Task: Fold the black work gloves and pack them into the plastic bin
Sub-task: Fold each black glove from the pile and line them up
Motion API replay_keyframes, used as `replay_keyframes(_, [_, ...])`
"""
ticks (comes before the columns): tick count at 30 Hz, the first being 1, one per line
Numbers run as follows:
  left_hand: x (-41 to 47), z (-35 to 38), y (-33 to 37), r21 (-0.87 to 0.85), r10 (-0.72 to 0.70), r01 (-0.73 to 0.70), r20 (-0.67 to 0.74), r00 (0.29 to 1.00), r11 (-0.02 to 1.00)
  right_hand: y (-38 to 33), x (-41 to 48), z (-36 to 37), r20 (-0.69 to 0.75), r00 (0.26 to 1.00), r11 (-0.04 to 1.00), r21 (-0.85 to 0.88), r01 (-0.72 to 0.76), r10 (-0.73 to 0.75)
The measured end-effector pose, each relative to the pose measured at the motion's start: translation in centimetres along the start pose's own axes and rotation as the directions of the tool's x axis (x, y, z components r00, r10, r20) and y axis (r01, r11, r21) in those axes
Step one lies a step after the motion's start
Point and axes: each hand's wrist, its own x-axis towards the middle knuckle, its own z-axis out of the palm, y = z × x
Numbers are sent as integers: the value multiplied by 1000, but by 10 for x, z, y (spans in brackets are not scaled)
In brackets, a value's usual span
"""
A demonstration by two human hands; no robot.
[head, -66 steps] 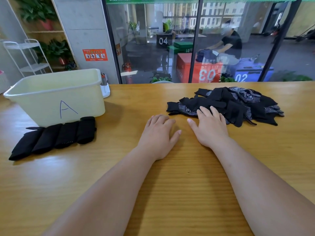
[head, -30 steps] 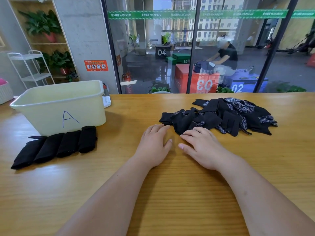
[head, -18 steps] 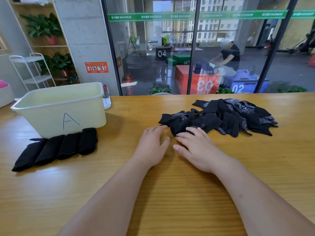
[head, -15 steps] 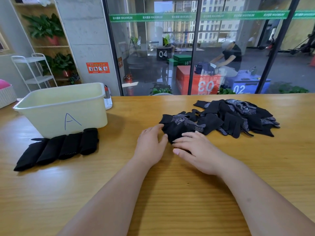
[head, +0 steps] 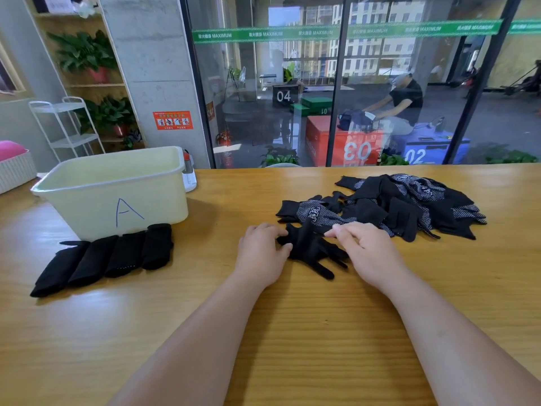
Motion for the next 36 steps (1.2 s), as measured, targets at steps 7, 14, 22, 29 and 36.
replay_keyframes(7, [-4,-14,2,-373,-178,138,-75,981,918,4,0,-2,-116,991,991,122,-52,66])
replay_keyframes(14, [2,-11,18,-106,-150,154,48,988,982,11,2,3,-97,992,989,132,-71,84])
replay_keyframes(22, [23,-17,23,-106,-218,239,172,961,965,11,2,1,-91,992,987,143,-77,90])
replay_keyframes(29, [23,-72,28,-486,-99,155,140,985,860,8,4,3,-91,993,990,126,-64,75])
replay_keyframes(36, [39,-132,48,-197,22,-101,-368,930,975,7,3,3,-83,994,992,111,-61,70])
